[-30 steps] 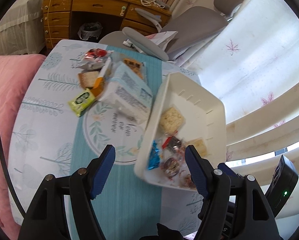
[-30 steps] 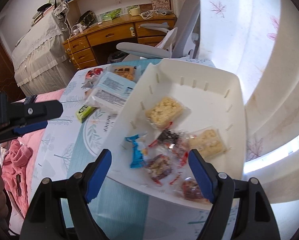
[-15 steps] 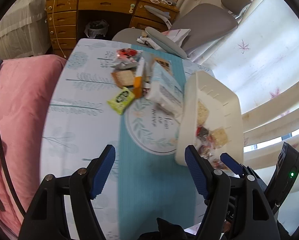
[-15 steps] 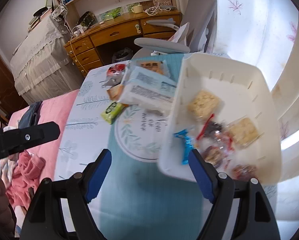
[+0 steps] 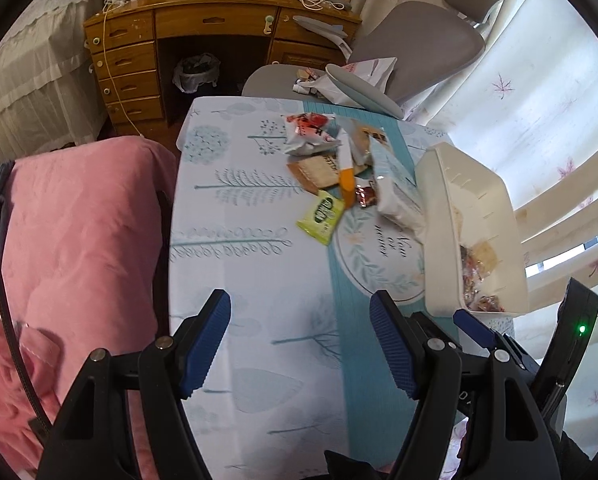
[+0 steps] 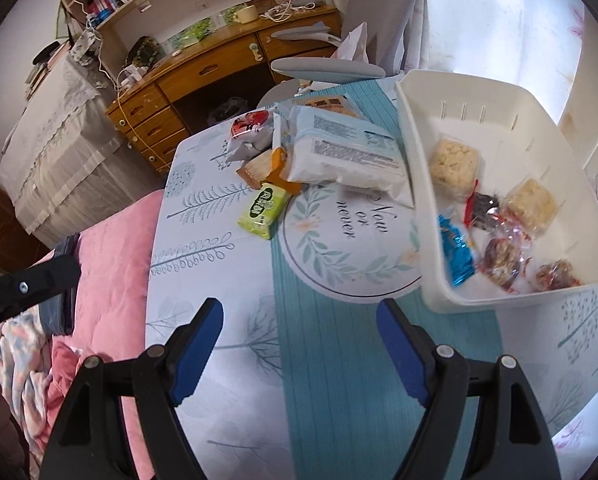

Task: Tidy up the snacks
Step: 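Withdraw both grippers from the tray toward the remaining snacks, then grasp the red-and-white bread bag with the left gripper while the right grasps the green-yellow packet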

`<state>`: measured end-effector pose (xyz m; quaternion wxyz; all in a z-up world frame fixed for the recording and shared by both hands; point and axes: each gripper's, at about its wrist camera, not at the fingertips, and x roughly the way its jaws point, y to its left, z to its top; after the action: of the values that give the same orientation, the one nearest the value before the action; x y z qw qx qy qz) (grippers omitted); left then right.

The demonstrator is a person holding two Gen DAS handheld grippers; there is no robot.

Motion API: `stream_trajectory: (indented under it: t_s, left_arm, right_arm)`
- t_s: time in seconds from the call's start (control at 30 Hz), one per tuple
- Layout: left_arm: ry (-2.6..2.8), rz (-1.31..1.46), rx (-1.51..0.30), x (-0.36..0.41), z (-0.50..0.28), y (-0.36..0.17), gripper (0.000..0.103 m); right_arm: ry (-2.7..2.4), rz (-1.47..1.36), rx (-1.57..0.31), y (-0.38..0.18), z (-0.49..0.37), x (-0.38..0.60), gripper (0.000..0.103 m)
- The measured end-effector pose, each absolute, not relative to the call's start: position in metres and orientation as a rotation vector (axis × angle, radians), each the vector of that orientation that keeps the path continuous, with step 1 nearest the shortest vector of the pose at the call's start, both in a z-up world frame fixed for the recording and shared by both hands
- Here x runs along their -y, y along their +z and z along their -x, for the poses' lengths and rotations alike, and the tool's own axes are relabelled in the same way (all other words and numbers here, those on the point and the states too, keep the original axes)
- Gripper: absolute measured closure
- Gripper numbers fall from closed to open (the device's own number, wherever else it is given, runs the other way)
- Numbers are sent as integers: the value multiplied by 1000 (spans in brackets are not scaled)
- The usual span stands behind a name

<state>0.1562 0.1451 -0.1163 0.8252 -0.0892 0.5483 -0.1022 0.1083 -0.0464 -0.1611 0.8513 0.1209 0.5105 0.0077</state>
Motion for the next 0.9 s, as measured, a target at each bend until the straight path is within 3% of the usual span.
stream_trajectory:
  t_s: [0.37,0.9]
  left_arm:
    - [-218,199,-1222,-164,-215,-128,25]
    - [-156,205,-1270,-130,-348,-152,24]
  right_arm:
    - [6,-234,-1082,-167,-132,24,23]
    - [80,-176,-1071,-208,-217,7,23]
